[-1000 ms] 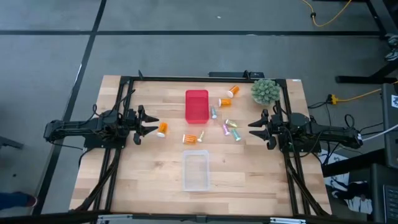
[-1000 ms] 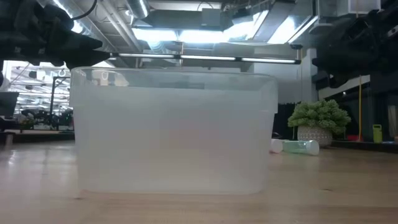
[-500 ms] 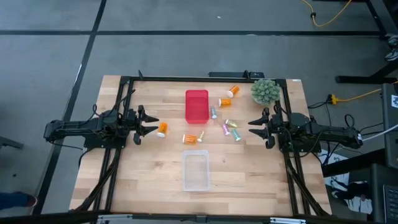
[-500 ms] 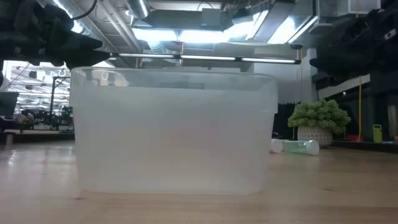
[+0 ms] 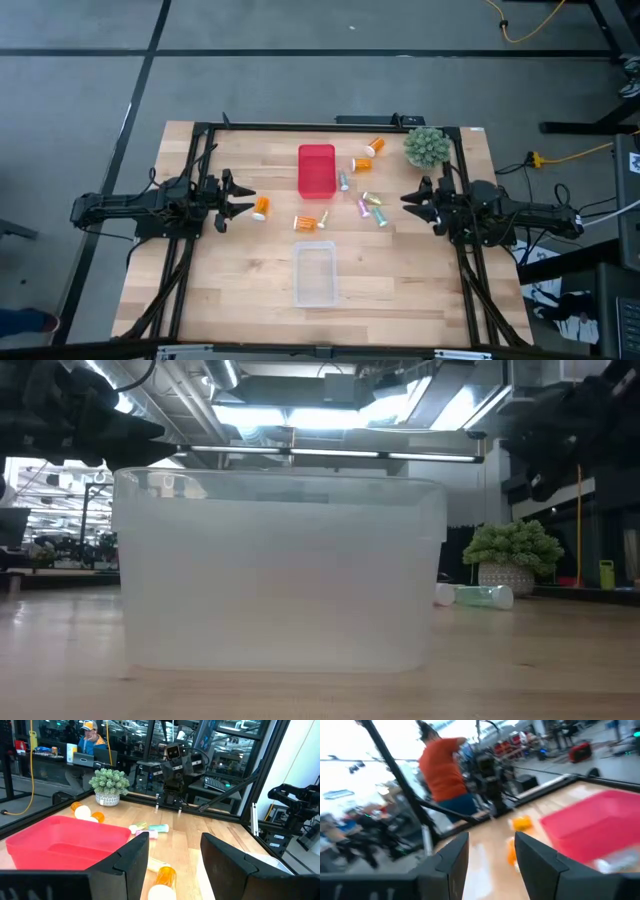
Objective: Pick and place medicine bottles into bin by pill shape (circle, oval)
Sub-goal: Move the large orange pill bottles to the center of the table
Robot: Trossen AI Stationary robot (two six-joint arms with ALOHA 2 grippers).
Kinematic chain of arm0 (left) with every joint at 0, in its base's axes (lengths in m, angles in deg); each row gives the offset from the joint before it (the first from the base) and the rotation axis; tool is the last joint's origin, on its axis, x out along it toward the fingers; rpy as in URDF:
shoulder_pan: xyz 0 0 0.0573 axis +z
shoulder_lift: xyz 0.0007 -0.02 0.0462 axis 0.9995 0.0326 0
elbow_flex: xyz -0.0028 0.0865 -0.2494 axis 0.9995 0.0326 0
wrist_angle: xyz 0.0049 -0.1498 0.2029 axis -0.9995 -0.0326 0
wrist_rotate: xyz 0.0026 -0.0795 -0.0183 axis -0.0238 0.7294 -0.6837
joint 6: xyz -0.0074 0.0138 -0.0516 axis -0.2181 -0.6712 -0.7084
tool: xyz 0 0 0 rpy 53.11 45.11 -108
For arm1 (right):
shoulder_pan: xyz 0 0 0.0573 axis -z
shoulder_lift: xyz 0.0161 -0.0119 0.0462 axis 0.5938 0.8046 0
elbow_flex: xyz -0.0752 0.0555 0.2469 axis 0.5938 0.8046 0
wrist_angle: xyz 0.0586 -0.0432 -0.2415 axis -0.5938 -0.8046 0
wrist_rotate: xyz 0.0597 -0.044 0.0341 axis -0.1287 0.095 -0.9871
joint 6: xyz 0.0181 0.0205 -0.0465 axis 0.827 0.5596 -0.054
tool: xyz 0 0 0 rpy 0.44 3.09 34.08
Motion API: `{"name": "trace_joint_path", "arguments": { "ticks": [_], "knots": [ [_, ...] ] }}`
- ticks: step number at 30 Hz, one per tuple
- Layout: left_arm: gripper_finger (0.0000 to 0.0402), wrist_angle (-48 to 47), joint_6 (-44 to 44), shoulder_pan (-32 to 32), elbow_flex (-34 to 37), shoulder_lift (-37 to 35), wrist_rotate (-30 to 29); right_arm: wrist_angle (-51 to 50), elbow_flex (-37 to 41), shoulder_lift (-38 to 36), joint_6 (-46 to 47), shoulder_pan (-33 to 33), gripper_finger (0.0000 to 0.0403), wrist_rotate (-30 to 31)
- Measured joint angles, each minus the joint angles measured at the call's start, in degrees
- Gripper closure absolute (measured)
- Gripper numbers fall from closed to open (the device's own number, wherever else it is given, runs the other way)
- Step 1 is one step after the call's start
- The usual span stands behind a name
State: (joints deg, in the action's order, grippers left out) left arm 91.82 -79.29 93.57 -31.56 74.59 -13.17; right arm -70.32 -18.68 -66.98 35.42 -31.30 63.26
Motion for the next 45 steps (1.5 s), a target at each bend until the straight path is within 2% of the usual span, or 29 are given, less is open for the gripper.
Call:
{"name": "trace_joint_path", "arguments": {
  "ticks": [7,13,19,23,37,42,45],
  "knots": [
    [0.0228,-0.01,0.0,0.01,0.02,0.0,-0.01,5.82,-0.5,5.26,-0.66,-0.04,0.0241,-0.12],
    [0.0228,0.01,0.0,-0.01,0.0,0.02,0.0,4.92,-9.47,18.51,-6.06,0.0,0.0241,0.56],
    [0.0228,-0.01,0.02,0.01,0.0,0.0,0.0,-13.62,-25.95,34.61,-11.15,1.18,0.0241,12.95],
    [0.0228,-0.01,0.0,0.01,0.0,0.0,0.0,-24.65,-36.79,43.09,-14.16,3.78,0.0241,16.4],
    [0.0228,-0.01,0.01,0.0,0.0,0.0,0.0,-38.38,-63.22,63.48,-17.33,12.76,0.0241,16.07],
    [0.0228,-0.01,0.0,-0.01,0.0,0.0,0.0,-40.37,-66.35,69.01,-17.25,14.96,0.0241,11.53],
    [0.0228,-0.01,0.02,0.0,0.0,0.0,0.0,-40.57,-66.34,71.89,-17.23,15.45,0.0241,11.02]
  ]
}}
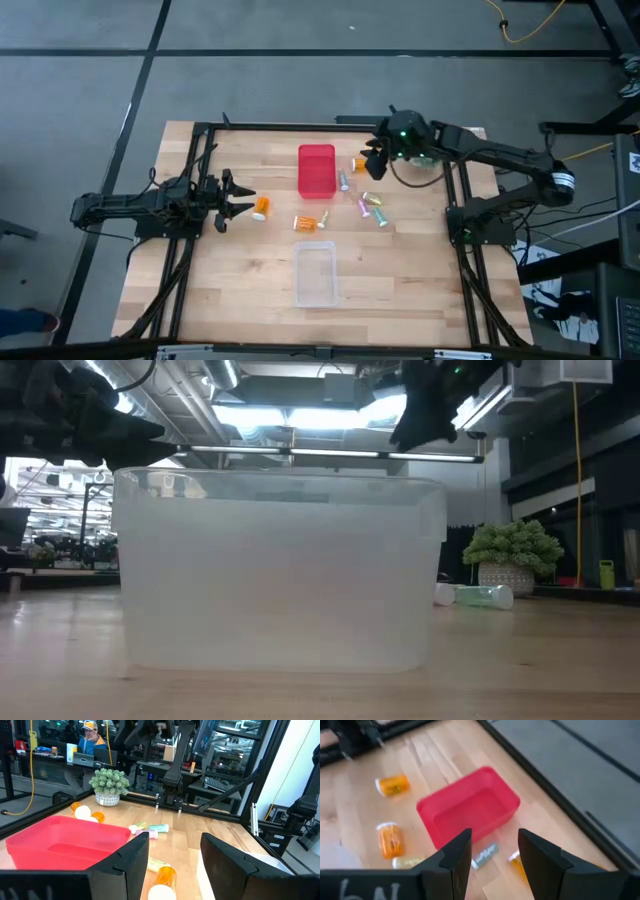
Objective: Pick and place medicine bottles into bin by pill shape (circle, oval)
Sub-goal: Move the large orange pill bottles to the center of the table
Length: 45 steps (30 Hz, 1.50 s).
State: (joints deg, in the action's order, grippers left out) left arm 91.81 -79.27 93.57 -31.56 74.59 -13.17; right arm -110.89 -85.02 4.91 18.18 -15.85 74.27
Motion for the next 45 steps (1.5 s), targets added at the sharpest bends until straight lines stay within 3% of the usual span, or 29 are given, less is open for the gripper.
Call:
{"name": "trace_joint_path", "arguments": {
  "ticks": [12,30,40,45],
  "knots": [
    [0.0228,0.0,-0.02,-0.01,0.02,0.0,0.0,-7.88,0.04,4.12,6.56,-0.88,0.0241,-0.66],
    [0.0228,0.0,0.1,0.01,0.0,0.0,-0.01,-8.33,0.09,4.09,2.79,-4.01,0.0241,-0.63],
    [0.0228,0.0,9.39,-0.01,0.0,0.0,-2.59,-8.3,0.09,4.07,1.34,-4.02,0.0241,-0.58],
    [0.0228,-0.33,3.66,-0.01,0.0,0.0,-3.34,-8.33,0.09,4.07,1.34,-4.02,0.0241,-0.58]
  ]
}}
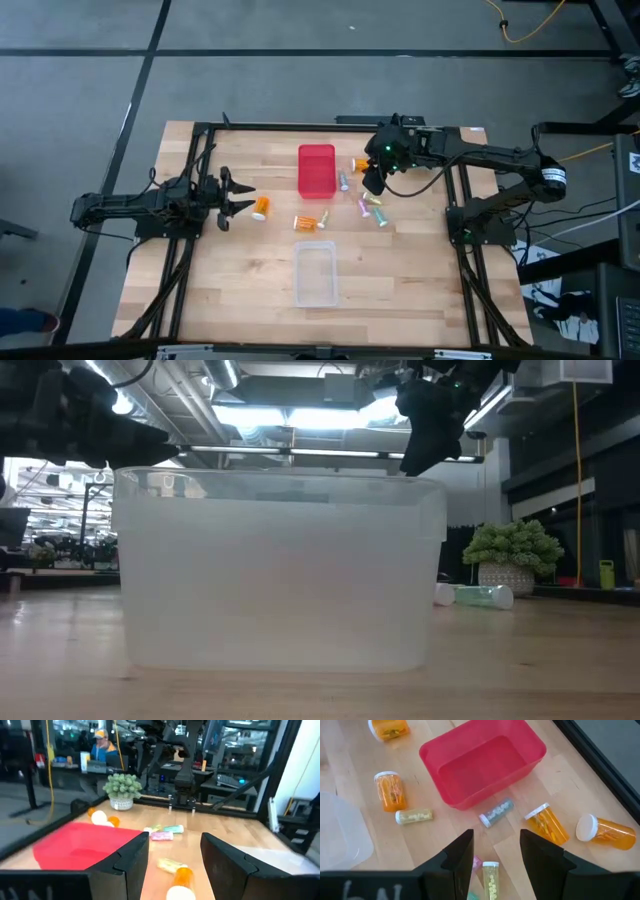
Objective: Pick and place medicine bottles into bin by pill shape (circle, oval)
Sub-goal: Move the large orange pill bottles to the center of the table
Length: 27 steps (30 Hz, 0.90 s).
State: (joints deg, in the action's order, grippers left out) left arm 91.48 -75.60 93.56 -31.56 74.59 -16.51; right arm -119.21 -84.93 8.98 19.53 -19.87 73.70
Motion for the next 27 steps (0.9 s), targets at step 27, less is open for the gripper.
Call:
{"name": "trace_joint_path", "arguments": {
  "ticks": [27],
  "knots": [
    [0.0228,-38.93,-13.8,0.0,-23.55,36.34,-10.15,2.64,0.04,0.0,0.15,0.0,0.0241,0.04]
  ]
}}
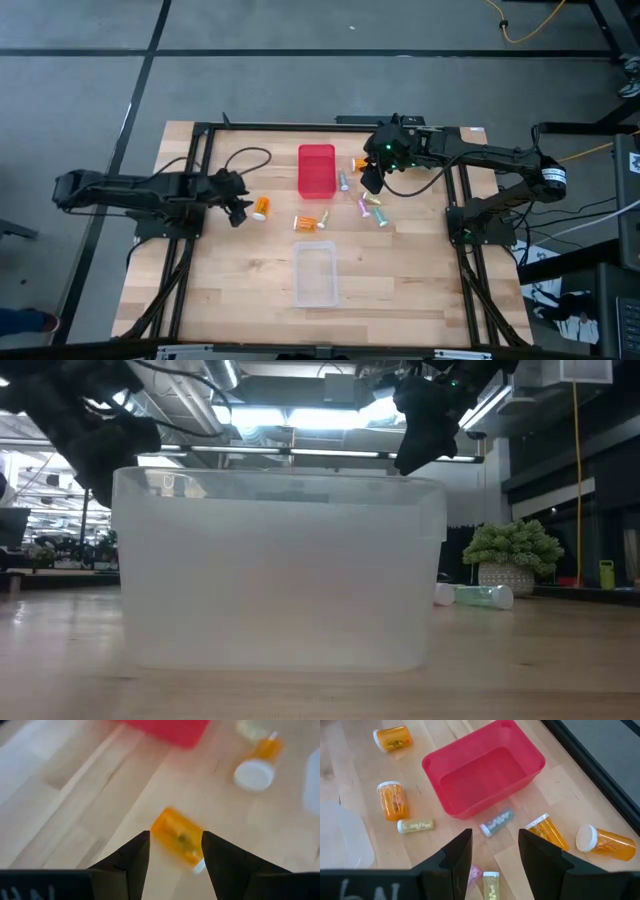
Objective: Pick and place medicine bottles into bin by pill shape (circle, oval)
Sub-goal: Move the large orange pill bottles to the center of the table
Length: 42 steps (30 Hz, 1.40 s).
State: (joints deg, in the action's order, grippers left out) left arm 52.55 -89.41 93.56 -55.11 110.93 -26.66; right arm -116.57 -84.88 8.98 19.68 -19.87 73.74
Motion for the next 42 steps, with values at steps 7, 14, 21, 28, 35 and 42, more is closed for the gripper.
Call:
{"name": "trace_joint_path", "arguments": {
  "ticks": [7,14,21,28,35,42],
  "knots": [
    [0.0228,-6.88,0.01,0.0,-4.39,8.94,-4.25,0.0,0.0,0.0,-0.13,0.01,0.0241,-0.02],
    [0.0228,-6.9,-2.89,-1.18,-4.34,18.15,-8.24,0.0,0.0,0.0,-0.15,0.0,0.0241,-0.02],
    [0.0228,3.1,-4.52,-1.18,-4.31,26.31,-8.19,-0.02,0.0,0.0,-0.15,0.0,0.0241,-0.03],
    [0.0228,28.14,-4.48,-1.19,-4.31,34.4,0.58,-0.04,0.0,0.0,-0.16,0.0,0.0241,-0.04],
    [0.0228,22.04,-2.87,-1.2,-6.99,33.51,6.98,-0.11,0.0,0.0,-0.15,0.0,0.0241,-0.04],
    [0.0228,-6.3,-12.33,-1.49,-12.5,27.54,2.33,-0.39,0.0,0.0,-0.17,0.0,0.0241,-0.04]
  ]
}}
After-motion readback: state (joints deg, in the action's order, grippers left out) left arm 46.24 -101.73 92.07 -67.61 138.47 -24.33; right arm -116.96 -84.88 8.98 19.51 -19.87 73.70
